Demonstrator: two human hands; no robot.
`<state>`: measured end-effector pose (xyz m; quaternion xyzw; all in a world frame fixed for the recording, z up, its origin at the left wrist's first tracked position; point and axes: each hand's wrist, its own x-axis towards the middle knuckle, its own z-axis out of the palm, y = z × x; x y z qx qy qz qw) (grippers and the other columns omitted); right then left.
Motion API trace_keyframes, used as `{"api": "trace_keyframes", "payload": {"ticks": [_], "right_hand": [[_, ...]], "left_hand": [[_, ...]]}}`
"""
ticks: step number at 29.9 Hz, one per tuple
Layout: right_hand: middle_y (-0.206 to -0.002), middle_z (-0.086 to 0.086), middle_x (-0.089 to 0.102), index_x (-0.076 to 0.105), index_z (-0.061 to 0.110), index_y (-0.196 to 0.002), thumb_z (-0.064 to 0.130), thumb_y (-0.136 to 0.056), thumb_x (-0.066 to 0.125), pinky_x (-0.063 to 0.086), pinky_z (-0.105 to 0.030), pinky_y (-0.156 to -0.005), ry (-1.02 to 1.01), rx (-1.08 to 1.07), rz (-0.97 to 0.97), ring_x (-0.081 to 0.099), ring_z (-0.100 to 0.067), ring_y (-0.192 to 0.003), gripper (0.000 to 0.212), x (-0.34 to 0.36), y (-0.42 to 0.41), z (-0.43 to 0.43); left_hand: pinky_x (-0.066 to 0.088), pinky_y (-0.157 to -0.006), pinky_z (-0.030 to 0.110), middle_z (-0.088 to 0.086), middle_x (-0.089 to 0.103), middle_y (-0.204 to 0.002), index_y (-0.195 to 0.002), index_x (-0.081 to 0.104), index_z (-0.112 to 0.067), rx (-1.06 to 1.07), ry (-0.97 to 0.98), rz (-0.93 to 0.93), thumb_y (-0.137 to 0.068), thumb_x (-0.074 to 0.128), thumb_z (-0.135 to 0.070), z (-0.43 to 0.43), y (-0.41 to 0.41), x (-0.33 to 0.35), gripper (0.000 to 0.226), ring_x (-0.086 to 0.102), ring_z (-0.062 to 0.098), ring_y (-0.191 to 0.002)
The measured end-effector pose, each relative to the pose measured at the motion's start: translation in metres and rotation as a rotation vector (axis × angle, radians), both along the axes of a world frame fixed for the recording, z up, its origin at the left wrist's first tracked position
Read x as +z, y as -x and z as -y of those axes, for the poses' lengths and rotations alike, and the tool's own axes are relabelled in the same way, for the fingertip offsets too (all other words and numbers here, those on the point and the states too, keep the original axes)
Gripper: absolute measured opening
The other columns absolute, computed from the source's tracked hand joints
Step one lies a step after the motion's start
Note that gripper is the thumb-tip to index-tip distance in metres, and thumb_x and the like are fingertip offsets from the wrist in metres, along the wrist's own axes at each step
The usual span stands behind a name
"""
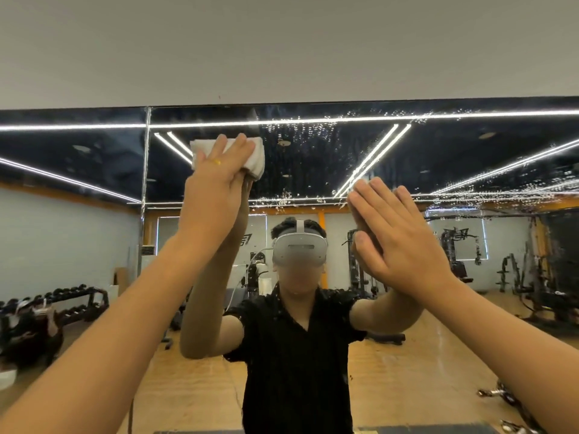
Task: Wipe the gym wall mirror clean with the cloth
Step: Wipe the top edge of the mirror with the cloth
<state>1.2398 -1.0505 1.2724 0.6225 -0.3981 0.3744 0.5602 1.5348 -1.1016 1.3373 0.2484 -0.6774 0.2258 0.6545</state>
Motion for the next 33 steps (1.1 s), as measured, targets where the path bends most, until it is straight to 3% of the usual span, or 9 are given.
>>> {"api": "trace_keyframes", "payload": {"ticks": [4, 8, 12, 17, 20, 23, 26, 33], "right_hand": [[-0.168, -0.005, 0.026, 0.035, 0.012, -0.160, 0.036, -0.102, 0.039, 0.007, -0.044, -0.130, 0.001, -0.002, 0.001, 0.016, -0.021, -0.159, 0.062, 0.000, 0.001, 0.001], [-0.168, -0.005, 0.027, 0.035, 0.012, -0.159, 0.035, -0.102, 0.040, 0.008, -0.045, -0.130, 0.004, 0.002, -0.002, 0.016, -0.021, -0.159, 0.062, 0.000, 0.001, 0.001], [-0.169, -0.005, 0.026, 0.034, 0.013, -0.160, 0.035, -0.102, 0.039, 0.010, -0.047, -0.130, 0.000, 0.006, 0.000, 0.015, -0.020, -0.159, 0.062, 0.000, 0.000, 0.001], [-0.169, -0.005, 0.026, 0.034, 0.013, -0.160, 0.035, -0.102, 0.040, 0.010, -0.048, -0.130, -0.002, 0.012, -0.001, 0.015, -0.020, -0.159, 0.062, -0.001, 0.001, 0.002], [-0.169, -0.005, 0.026, 0.033, 0.013, -0.160, 0.036, -0.103, 0.039, 0.010, -0.048, -0.130, -0.001, 0.004, -0.003, 0.015, -0.020, -0.159, 0.062, -0.001, 0.001, 0.003], [-0.169, -0.005, 0.026, 0.033, 0.013, -0.160, 0.036, -0.103, 0.039, 0.009, -0.047, -0.130, -0.003, 0.006, -0.004, 0.015, -0.020, -0.159, 0.062, -0.001, 0.001, 0.002], [-0.169, -0.005, 0.027, 0.034, 0.013, -0.160, 0.037, -0.103, 0.039, 0.009, -0.047, -0.130, -0.004, 0.000, 0.002, 0.015, -0.020, -0.159, 0.062, -0.001, 0.001, 0.001], [-0.168, -0.005, 0.028, 0.035, 0.013, -0.160, 0.035, -0.102, 0.039, 0.011, -0.048, -0.130, -0.002, 0.012, -0.001, 0.016, -0.021, -0.159, 0.062, -0.001, 0.001, 0.001]], "left_hand": [[0.026, -0.124, 0.035, 0.010, 0.042, -0.160, -0.148, 0.055, -0.022, -0.113, 0.024, -0.058, -0.109, 0.046, -0.012, 0.002, 0.015, 0.039, 0.042, 0.034, 0.030, -0.151], [0.035, -0.121, 0.052, 0.004, 0.040, -0.162, -0.148, 0.054, -0.031, -0.121, 0.047, -0.022, -0.109, 0.043, -0.017, 0.012, 0.020, 0.073, 0.043, 0.036, 0.031, -0.149], [0.039, -0.115, 0.061, 0.010, 0.040, -0.161, -0.151, 0.048, -0.035, -0.032, 0.024, -0.010, -0.108, 0.046, -0.018, 0.007, 0.022, 0.024, 0.046, 0.039, 0.038, -0.147], [0.043, -0.110, 0.066, 0.017, 0.038, -0.161, -0.156, 0.044, -0.023, -0.017, 0.009, 0.044, -0.105, 0.043, -0.020, 0.002, 0.010, -0.015, 0.051, 0.044, 0.044, -0.142], [0.042, -0.114, 0.057, 0.018, 0.047, -0.153, -0.150, 0.051, -0.016, -0.143, 0.015, -0.025, -0.108, 0.044, -0.012, 0.004, 0.029, 0.025, 0.043, 0.047, 0.038, -0.139], [0.036, -0.121, 0.040, 0.012, 0.040, -0.160, -0.148, 0.055, -0.022, -0.259, 0.017, -0.091, -0.110, 0.042, -0.012, -0.008, 0.049, 0.067, 0.041, 0.037, 0.032, -0.147], [0.031, -0.123, 0.049, 0.008, 0.037, -0.163, -0.147, 0.054, -0.031, -0.163, -0.013, -0.093, -0.110, 0.043, -0.014, -0.007, 0.052, 0.070, 0.043, 0.033, 0.035, -0.150], [0.032, -0.120, 0.063, 0.008, 0.036, -0.164, -0.152, 0.049, -0.029, -0.086, -0.015, 0.075, -0.106, 0.051, -0.012, 0.001, 0.026, -0.023, 0.049, 0.034, 0.041, -0.150]]}}
